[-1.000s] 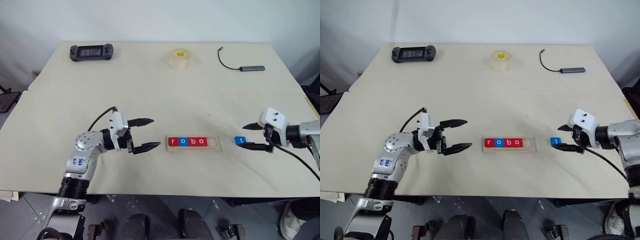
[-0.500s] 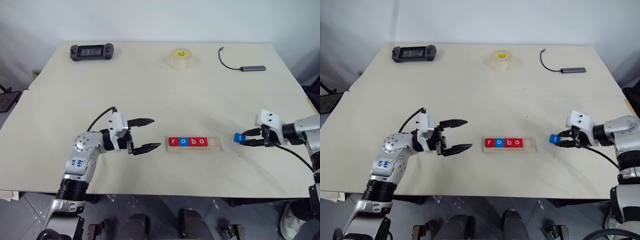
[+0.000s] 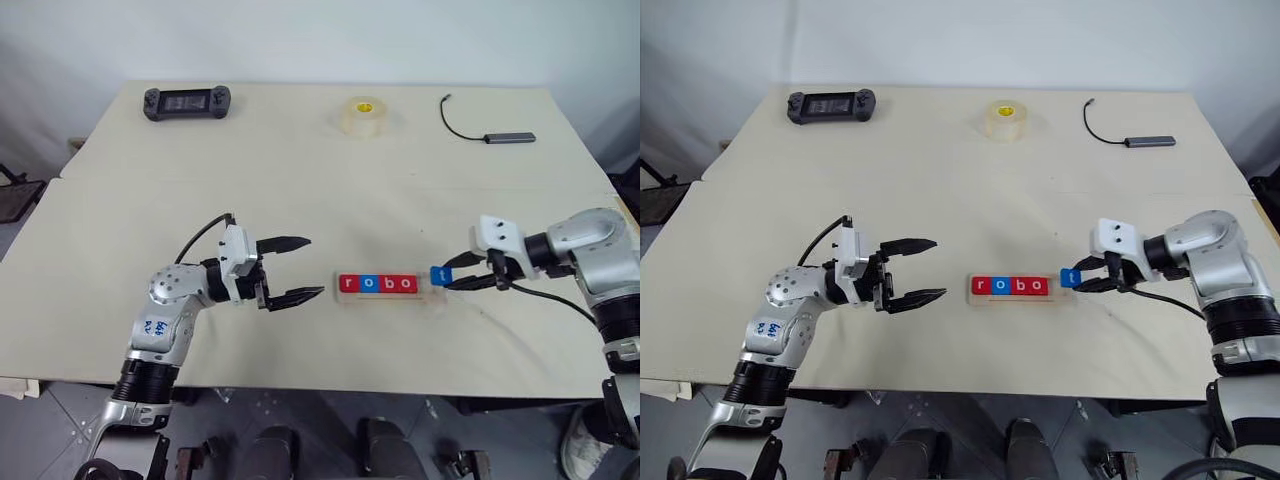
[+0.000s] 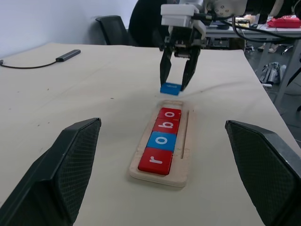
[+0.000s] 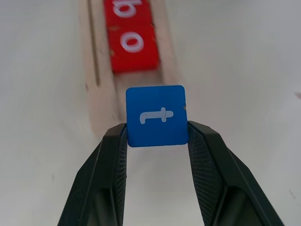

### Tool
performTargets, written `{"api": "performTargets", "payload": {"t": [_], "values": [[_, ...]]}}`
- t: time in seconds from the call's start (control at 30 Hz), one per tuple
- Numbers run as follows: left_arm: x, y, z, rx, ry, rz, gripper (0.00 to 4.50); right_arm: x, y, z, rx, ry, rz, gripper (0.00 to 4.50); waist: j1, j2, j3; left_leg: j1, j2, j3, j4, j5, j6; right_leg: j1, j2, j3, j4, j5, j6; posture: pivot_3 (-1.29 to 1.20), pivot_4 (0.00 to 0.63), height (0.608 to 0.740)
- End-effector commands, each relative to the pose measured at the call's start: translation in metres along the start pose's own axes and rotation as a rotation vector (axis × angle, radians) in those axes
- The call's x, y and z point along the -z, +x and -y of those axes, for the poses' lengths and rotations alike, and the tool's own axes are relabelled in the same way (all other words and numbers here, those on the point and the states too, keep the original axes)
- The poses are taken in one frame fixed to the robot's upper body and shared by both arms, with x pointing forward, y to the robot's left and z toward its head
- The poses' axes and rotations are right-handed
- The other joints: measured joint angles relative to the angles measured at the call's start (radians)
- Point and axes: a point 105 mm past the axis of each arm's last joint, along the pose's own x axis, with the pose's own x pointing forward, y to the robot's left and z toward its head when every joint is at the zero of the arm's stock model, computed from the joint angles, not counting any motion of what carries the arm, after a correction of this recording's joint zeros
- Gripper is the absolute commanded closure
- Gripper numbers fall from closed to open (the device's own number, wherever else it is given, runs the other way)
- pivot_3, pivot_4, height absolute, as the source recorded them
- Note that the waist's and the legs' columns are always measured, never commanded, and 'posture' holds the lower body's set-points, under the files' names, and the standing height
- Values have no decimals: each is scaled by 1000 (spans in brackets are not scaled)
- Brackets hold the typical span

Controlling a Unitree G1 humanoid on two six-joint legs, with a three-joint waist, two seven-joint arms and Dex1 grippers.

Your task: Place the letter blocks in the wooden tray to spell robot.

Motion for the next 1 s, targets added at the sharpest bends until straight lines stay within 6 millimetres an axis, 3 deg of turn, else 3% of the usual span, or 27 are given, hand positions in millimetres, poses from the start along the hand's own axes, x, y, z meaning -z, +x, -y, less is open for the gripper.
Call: {"api": "performTargets", "payload": {"t": [0.03, 0.4, 0.7, 0.83, 0.93, 1.0], "values": [[-9, 1, 2, 3, 26, 33, 0, -7, -2, 2, 12, -23, 8, 3038, 1, 0, 0, 0, 0, 0, 0, 0, 0, 0, 0, 0, 0, 0, 0, 0, 150, 740], [-8, 0, 1, -12, 23, 33, 0, -9, 8, 1, -12, -16, 2, 3038, -2, 0, 0, 0, 0, 0, 0, 0, 0, 0, 0, 0, 0, 0, 0, 0, 150, 740], [-8, -1, 1, -21, 22, 32, 0, -13, 6, 4, 17, 7, 46, 41, -2, 0, 0, 0, 0, 0, 0, 0, 0, 0, 0, 0, 0, 0, 0, 0, 150, 740], [-8, -2, 1, -23, 22, 29, 0, -15, -9, 2, 19, 21, 59, 41, -2, 0, 0, 0, 0, 0, 0, 0, 0, 0, 0, 0, 0, 0, 0, 0, 150, 740], [-7, -2, 1, -22, 22, 27, 0, -6, -18, -3, 2, 53, 32, 659, 1, 0, 0, 0, 0, -1, 0, 0, 0, 0, 0, 0, 0, 0, 0, 0, 150, 740], [-7, -2, 1, -21, 21, 28, 0, -1, -20, -2, 24, 62, 19, 1317, 0, 0, 0, 0, -1, -1, 0, 0, 0, 0, 0, 0, 0, 0, 0, 0, 150, 740]]}}
